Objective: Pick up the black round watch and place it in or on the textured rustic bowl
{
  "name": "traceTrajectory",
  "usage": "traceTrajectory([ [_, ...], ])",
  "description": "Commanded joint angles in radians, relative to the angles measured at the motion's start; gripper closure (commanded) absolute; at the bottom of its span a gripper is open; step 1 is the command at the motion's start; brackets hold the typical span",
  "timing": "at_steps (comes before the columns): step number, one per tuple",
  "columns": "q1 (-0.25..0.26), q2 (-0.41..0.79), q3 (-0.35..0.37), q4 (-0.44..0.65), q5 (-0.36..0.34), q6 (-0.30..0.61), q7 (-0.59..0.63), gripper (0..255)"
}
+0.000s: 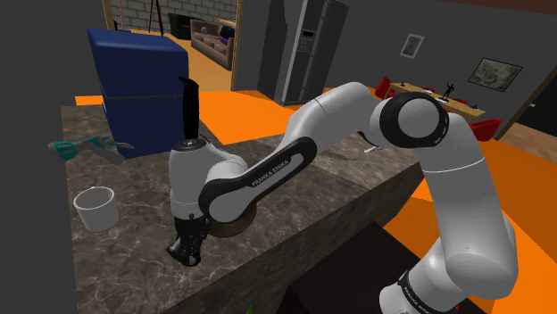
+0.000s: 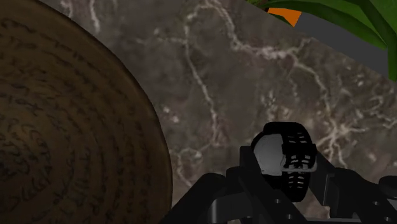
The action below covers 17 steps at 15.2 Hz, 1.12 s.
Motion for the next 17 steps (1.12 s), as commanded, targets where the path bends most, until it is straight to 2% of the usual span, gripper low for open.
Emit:
traceTrajectory([
  [1,0.0,0.0,0.0,0.0,0.0,0.0,0.0,255],
  [8,0.0,0.0,-0.001,-0.001,0.0,0.0,0.0,255],
  [17,-0.034,-0.076,0.049,0.0,0.047,-0.073,-0.016,255],
])
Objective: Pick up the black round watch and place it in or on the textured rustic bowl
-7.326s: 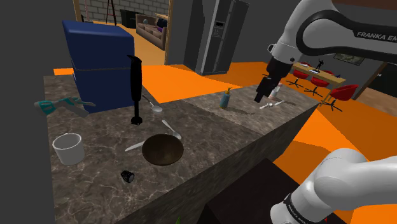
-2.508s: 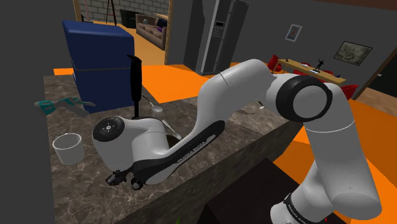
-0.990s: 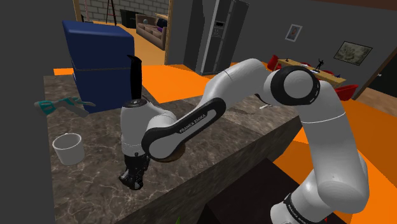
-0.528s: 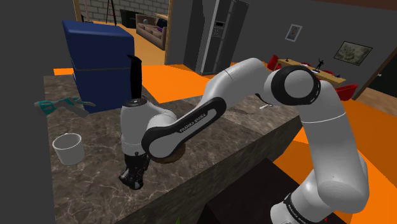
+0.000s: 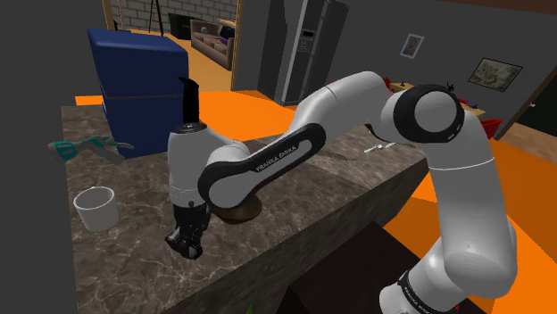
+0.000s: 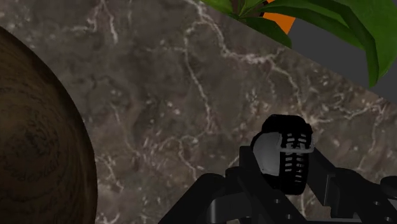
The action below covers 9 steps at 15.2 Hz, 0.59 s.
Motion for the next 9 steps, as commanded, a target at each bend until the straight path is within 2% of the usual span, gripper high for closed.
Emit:
traceTrajectory([
  [1,-0.008,-0.015,0.01,0.003,0.01,-0.018,-0.005,255],
  [9,-0.033,-0.075,0.049,0.021,0.052,-0.09,-0.02,255],
])
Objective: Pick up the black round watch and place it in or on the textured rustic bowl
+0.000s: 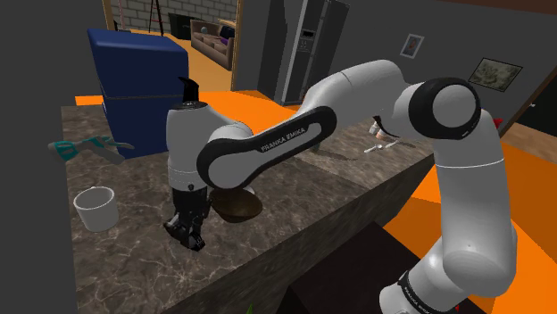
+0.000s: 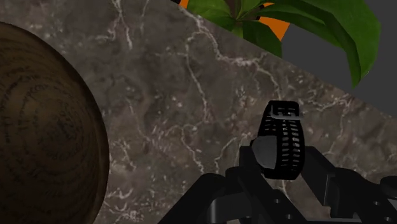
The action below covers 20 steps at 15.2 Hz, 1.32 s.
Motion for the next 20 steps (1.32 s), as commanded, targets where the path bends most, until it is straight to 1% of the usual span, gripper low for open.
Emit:
traceTrajectory([
  [1,-0.006,-0.014,0.009,0.004,0.01,-0.017,-0.003,255],
  [11,-0.028,-0.075,0.048,0.047,0.056,-0.11,-0.019,255],
  [16,-0.157,-0.132,0.057,-0.025,0.087,-0.098,-0.13,255],
  [20,-0.25,-0.165,0.057,-0.059,0.107,-0.098,-0.22,255],
])
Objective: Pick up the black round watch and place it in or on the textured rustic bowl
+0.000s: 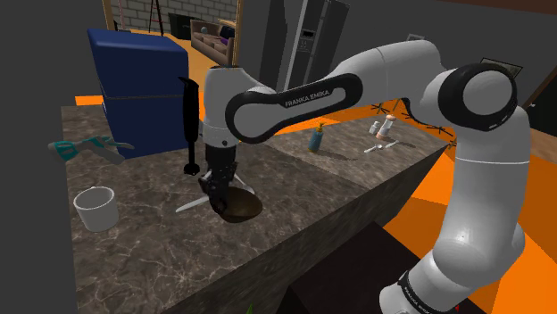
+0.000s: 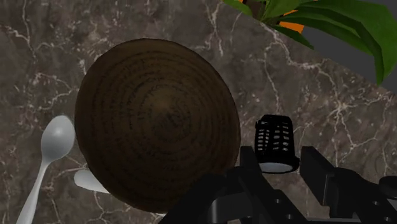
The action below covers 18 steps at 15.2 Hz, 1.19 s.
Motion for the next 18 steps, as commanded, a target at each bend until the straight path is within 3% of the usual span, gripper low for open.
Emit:
traceTrajectory([
  [1,-0.043,-0.012,-0.003,-0.011,0.007,-0.002,-0.047,255],
  [3,-0.088,-0.023,-0.008,-0.018,0.013,-0.007,-0.096,255],
  [9,-0.077,0.004,-0.023,-0.039,-0.008,0.034,-0.087,255],
  [10,-0.077,0.004,-0.023,-0.039,-0.008,0.034,-0.087,0],
  [17,-0.271,0.05,-0.03,-0.173,0.102,0.224,-0.213,0],
  [18,-0.266,0.058,-0.034,-0.177,0.096,0.235,-0.209,0],
])
